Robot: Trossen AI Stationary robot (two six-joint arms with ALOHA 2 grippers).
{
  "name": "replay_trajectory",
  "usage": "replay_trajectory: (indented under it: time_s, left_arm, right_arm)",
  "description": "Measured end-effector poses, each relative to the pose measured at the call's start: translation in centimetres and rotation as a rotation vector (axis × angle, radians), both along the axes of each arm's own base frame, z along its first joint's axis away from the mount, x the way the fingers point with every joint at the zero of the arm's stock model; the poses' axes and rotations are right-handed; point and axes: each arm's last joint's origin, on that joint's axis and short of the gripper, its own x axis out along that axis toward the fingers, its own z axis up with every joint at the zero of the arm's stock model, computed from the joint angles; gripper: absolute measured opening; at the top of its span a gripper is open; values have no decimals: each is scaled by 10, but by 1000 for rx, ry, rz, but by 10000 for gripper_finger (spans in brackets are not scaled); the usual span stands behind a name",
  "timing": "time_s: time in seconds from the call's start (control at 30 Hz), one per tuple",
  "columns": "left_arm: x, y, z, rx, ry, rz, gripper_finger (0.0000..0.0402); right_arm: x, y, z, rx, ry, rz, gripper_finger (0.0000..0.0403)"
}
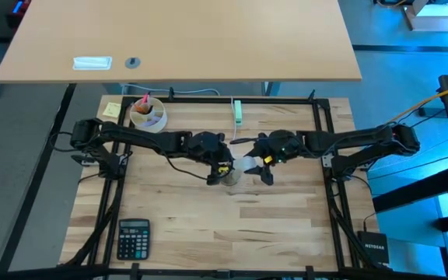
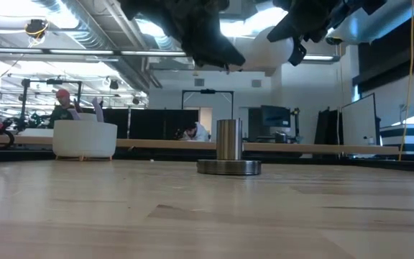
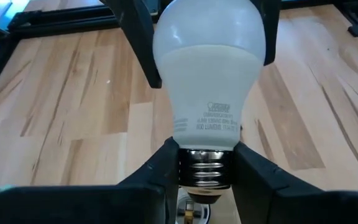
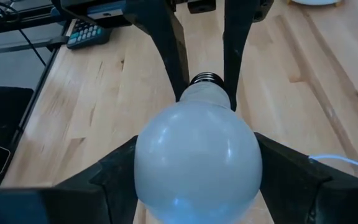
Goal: Screw lightbulb
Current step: Insert the lightbulb into the lamp
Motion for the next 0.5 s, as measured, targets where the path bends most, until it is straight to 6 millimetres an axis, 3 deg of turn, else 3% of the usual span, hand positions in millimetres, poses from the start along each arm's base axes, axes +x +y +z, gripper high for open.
replay_trajectory:
  time_s: [0.27, 0.5]
  left_arm:
    - [1, 1, 2, -2, -13, 18, 96]
    - [0, 1, 4, -2, -18, 17, 96]
  right_arm:
    - [2, -1, 24, -19, -12, -24, 343]
    - [-16, -3, 75, -94, 43, -35, 358]
